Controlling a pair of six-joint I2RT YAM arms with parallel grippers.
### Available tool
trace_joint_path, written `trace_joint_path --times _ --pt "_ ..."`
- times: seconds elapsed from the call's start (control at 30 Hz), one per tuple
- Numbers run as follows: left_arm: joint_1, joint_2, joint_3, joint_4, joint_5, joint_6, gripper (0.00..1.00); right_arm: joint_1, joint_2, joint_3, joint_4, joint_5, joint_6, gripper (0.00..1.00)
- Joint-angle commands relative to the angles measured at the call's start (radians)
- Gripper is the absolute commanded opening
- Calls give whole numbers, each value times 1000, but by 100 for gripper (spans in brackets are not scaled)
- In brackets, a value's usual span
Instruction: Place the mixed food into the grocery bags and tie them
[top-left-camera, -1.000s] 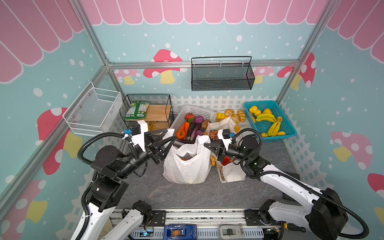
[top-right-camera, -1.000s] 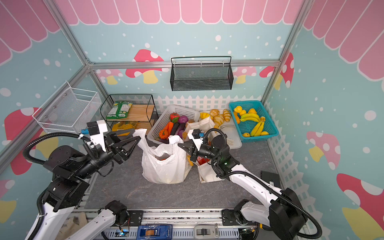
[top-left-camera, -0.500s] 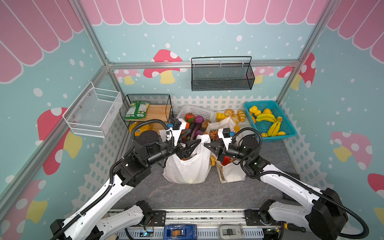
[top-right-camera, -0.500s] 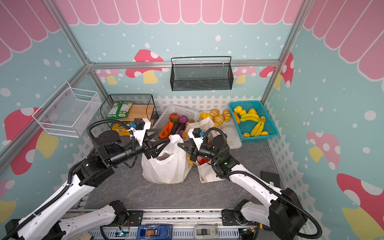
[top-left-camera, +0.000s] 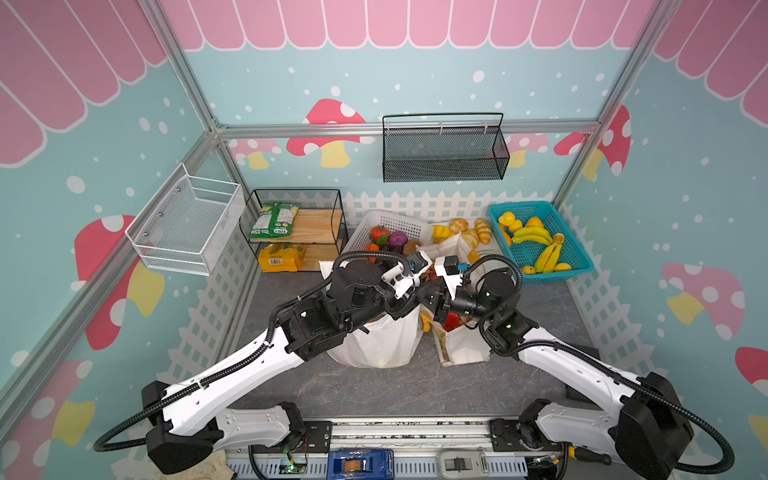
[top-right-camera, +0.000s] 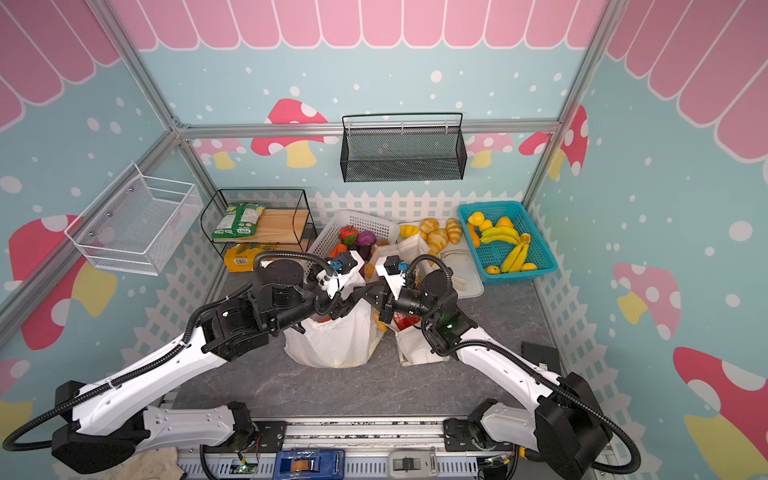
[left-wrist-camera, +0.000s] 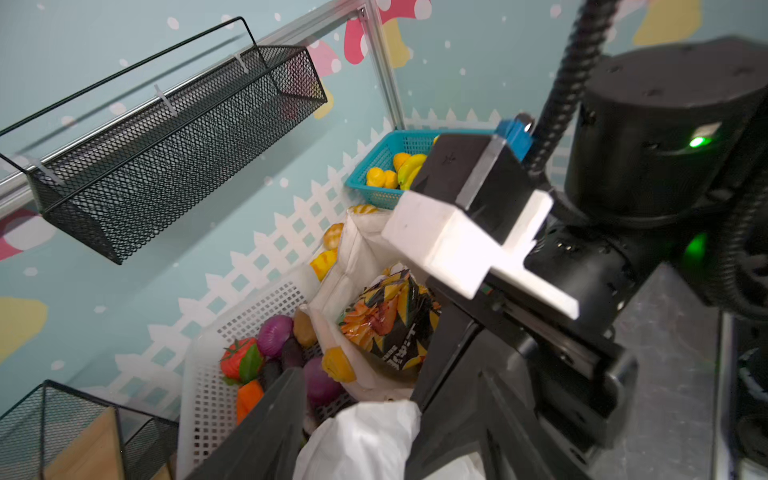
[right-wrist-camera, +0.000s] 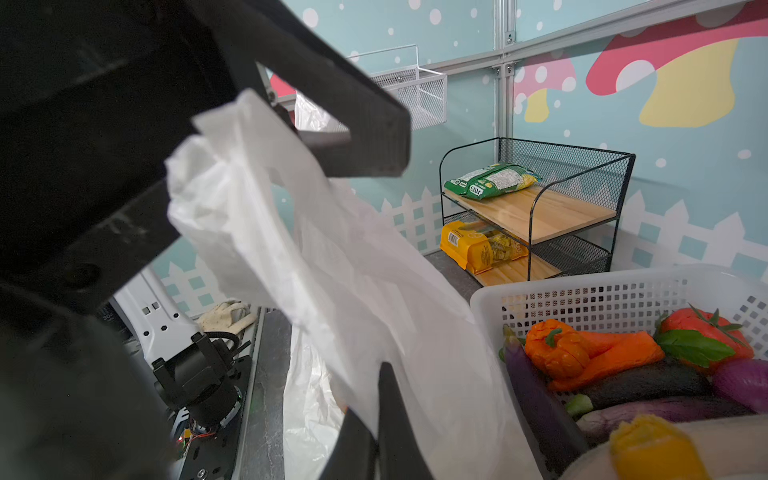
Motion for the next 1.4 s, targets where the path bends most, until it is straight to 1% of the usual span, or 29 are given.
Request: trace_joint_path --times 0.0,0.07,0.17,0.2,0.3,0.33,0.37,0.47,0.5,0.57,0.6,0.63,0.7,0.73,0.77,0.8,0.83,0.87,0.9,1.07,1.2,1.27,1.37 --pt "-3 -16 24 -21 -62 59 55 -1 -6 18 24 -8 1 0" --pt "-3 -27 14 -20 -51 56 48 -2 -2 20 23 -7 0 0" --pt "2 -38 12 -31 -22 18 39 -1 -5 20 5 7 -26 1" --pt "10 -36 22 -46 -1 -7 35 -1 -10 17 2 11 -45 2" --pt "66 -17 81 -115 119 -126 22 -1 -38 -8 8 19 -129 9" --pt "89 -10 101 -134 168 -173 18 -2 -53 -21 11 23 -163 13" --pt "110 -6 115 -147 205 -216 15 -1 -69 -35 14 30 -199 19" --pt "151 -14 129 -143 303 -346 11 2 -115 -76 19 101 -276 45" --pt "161 -17 128 -135 327 -393 9 5 -124 -85 26 118 -287 51" --pt "175 -20 121 -118 369 -499 1 21 -135 -96 51 140 -295 58" --pt "176 -20 117 -116 371 -534 0 38 -135 -98 61 158 -297 60" --pt "177 -21 112 -115 366 -571 0 66 -131 -95 64 206 -304 65" --pt "177 -27 95 -108 343 -625 0 129 -111 -77 61 318 -329 69" --pt "177 -33 81 -99 326 -647 0 163 -95 -65 56 393 -335 72" --pt "177 -40 67 -89 312 -668 0 194 -80 -54 62 485 -326 74" --pt "177 -48 56 -79 303 -684 0 211 -66 -53 78 547 -311 76" --pt "177 -56 41 -68 295 -703 0 224 -49 -50 102 595 -290 80" --pt "178 -64 28 -55 290 -721 0 239 -34 -46 123 628 -278 87" --pt "178 -71 16 -45 293 -733 0 252 -13 -40 144 661 -264 90" --pt "181 -92 -32 6 314 -779 0 299 88 16 249 751 -213 91" --pt "184 -97 -55 23 326 -799 0 336 150 48 316 896 -197 91" --pt "185 -100 -65 32 327 -807 0 351 181 47 381 968 -188 91" --pt "186 -106 -75 46 331 -816 0 373 241 51 423 1115 -167 88"
